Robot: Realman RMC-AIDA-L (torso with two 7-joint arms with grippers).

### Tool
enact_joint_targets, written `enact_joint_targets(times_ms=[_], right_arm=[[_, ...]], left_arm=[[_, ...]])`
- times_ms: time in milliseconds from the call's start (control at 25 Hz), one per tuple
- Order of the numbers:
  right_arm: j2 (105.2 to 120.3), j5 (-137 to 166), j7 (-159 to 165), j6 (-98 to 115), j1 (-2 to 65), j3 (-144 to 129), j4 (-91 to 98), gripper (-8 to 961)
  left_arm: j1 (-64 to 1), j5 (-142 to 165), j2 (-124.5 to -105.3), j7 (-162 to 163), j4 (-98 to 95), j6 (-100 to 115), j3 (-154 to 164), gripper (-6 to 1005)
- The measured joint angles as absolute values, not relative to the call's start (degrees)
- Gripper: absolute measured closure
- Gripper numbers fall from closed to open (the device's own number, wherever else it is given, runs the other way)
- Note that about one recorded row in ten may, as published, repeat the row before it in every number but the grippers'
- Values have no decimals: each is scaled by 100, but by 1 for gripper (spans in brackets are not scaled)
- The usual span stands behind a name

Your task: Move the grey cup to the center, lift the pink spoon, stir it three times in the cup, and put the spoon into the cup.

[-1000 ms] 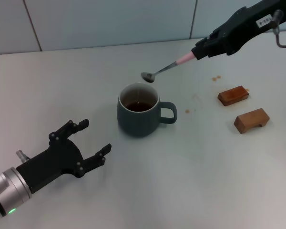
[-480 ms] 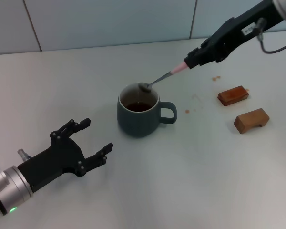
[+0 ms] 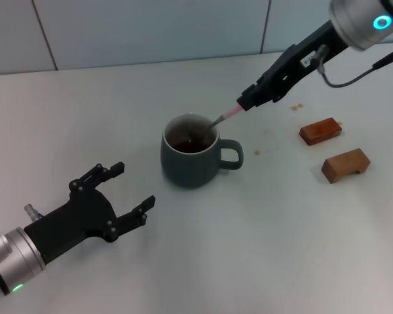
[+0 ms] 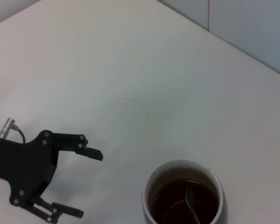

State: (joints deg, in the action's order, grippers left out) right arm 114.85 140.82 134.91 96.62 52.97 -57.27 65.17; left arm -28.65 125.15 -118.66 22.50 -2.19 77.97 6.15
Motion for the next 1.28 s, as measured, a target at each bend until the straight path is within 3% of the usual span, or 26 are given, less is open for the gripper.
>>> enact_joint_targets(times_ms=[320,640,1080,1280], right_arm=[[11520,14457,13372,9377,5692,-5735,5697,836],[11717,14499,13304,9322,5960,-5748,5507,836],[11660,14885,13400,9245,6041,-5801,5500,836],[11781,14759,13397,9402,6063,-5801,5558,835]], left_arm=[[-2865,12515,-11874,2250,-219,7797,624,164],[-2881,12515,-11874,2245,-203,7796,624,164],[-2902,12515,-11874,2239,-202,7788,682,164],[-2909,12515,-11874,2241,-202,7796,686,164]])
